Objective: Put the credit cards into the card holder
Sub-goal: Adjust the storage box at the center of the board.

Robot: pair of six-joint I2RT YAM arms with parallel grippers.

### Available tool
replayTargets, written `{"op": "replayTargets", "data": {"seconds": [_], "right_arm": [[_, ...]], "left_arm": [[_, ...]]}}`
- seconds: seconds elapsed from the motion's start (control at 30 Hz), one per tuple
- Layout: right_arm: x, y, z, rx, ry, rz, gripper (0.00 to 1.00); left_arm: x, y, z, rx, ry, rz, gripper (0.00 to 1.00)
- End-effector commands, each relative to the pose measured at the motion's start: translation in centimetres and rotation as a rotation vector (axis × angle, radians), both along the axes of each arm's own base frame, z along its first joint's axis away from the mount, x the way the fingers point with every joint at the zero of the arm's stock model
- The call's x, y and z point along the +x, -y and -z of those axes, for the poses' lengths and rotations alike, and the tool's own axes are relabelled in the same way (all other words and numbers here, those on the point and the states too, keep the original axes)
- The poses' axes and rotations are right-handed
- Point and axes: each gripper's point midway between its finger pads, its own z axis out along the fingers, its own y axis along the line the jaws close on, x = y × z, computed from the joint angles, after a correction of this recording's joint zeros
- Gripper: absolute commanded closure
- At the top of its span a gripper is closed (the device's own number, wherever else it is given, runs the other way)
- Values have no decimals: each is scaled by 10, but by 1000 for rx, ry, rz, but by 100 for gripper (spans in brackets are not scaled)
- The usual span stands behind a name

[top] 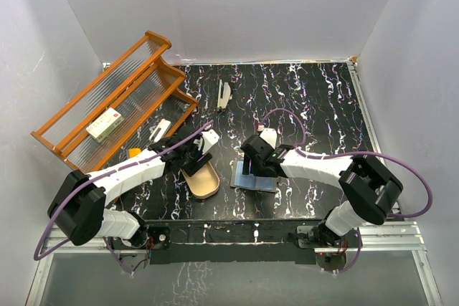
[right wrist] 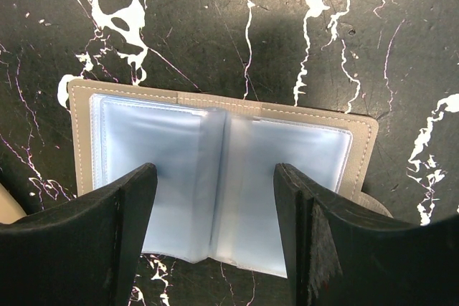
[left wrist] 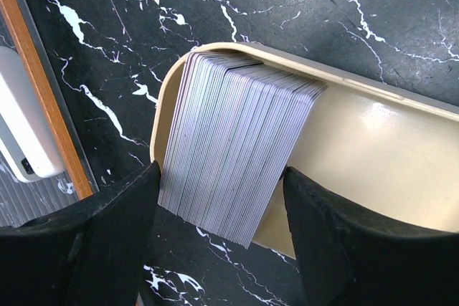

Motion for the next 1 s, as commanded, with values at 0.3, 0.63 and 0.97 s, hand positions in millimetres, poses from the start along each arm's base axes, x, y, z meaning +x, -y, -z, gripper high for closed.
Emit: {"op": "replayTargets", "data": {"seconds": [0.3,0.63,0.97], "right_arm": [[-14,8,35,-29,-79,-3,35],[-13,6,32,-29,-83,-7,35],[-15,7,33,-27,-87,-8,35]], "left_arm": [[13,-15,-20,29,102,-85,39],[15,-21,-21,55,116,-104,34],[16,-22,-22,65,121,-110,32]]}}
